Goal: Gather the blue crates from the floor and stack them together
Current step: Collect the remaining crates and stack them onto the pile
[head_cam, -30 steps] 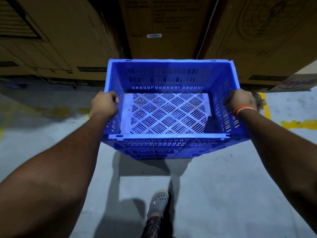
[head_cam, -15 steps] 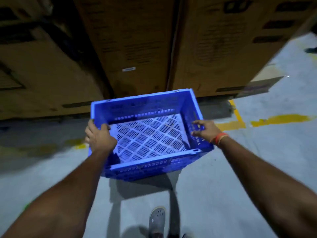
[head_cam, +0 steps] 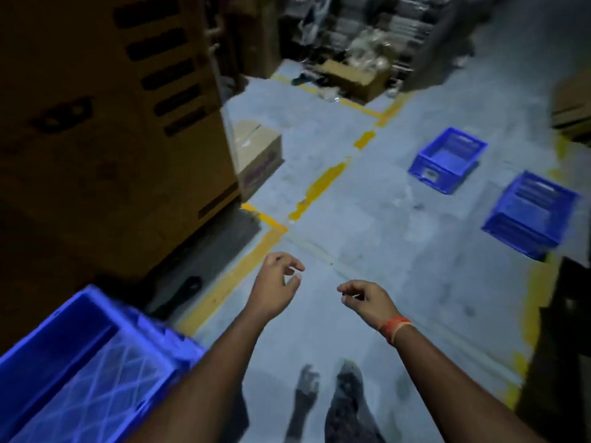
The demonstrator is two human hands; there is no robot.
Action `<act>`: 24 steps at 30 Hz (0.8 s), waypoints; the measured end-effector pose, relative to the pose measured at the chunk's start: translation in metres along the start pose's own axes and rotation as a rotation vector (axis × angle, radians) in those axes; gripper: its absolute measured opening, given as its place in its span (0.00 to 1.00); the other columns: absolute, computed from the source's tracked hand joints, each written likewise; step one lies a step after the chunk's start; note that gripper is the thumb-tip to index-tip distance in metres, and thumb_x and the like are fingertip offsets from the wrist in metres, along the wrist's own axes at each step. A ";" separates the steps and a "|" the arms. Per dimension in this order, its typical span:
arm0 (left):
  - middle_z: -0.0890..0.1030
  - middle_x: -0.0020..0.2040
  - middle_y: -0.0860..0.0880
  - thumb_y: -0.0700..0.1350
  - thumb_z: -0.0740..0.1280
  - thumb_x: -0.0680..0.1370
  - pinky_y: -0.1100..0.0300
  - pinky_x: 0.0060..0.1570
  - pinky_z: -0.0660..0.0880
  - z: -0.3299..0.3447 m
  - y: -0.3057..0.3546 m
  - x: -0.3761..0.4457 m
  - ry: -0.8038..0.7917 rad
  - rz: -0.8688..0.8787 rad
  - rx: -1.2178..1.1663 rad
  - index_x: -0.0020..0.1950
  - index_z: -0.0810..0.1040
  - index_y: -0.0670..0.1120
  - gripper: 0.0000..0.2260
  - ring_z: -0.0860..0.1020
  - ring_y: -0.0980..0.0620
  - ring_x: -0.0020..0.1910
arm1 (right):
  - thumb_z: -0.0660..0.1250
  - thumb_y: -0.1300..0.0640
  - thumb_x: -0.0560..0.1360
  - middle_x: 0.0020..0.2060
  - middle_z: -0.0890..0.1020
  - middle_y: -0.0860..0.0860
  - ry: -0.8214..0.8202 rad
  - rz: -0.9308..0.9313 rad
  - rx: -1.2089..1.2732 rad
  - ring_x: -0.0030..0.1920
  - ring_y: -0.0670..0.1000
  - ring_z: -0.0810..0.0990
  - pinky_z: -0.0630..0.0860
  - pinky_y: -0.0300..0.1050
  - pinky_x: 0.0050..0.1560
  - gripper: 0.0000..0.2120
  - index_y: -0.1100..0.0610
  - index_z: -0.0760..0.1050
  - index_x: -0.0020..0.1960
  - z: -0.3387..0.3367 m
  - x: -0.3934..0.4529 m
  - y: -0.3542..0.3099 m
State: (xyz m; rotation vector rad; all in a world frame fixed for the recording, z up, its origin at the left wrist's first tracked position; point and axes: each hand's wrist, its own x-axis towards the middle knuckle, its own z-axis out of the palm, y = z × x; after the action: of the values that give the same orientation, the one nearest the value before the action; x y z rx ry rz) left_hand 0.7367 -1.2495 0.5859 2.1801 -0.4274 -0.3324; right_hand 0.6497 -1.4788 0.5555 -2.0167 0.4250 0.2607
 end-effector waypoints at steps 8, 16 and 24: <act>0.73 0.57 0.53 0.44 0.67 0.77 0.70 0.48 0.72 0.127 0.135 0.156 -0.335 0.122 -0.003 0.51 0.80 0.54 0.06 0.81 0.59 0.48 | 0.68 0.58 0.72 0.40 0.84 0.44 0.174 0.104 0.085 0.41 0.44 0.81 0.76 0.40 0.48 0.08 0.49 0.82 0.48 -0.185 0.053 0.067; 0.73 0.57 0.53 0.43 0.67 0.79 0.70 0.41 0.72 0.205 0.186 0.301 -0.512 0.089 -0.006 0.51 0.80 0.52 0.05 0.81 0.58 0.48 | 0.67 0.60 0.73 0.38 0.85 0.51 0.337 0.224 0.201 0.39 0.48 0.83 0.78 0.39 0.47 0.09 0.49 0.82 0.48 -0.293 0.129 0.110; 0.73 0.56 0.53 0.45 0.67 0.79 0.64 0.43 0.75 0.267 0.216 0.484 -0.632 0.093 0.026 0.50 0.80 0.53 0.04 0.82 0.55 0.44 | 0.67 0.63 0.74 0.33 0.82 0.51 0.380 0.313 0.194 0.34 0.43 0.80 0.76 0.34 0.43 0.09 0.53 0.82 0.49 -0.402 0.247 0.123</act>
State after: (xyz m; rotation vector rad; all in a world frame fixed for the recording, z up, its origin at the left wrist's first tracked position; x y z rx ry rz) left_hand 1.0326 -1.7632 0.5608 2.0361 -0.8768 -0.9736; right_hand 0.8266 -1.9330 0.5525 -1.8025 0.9718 0.0214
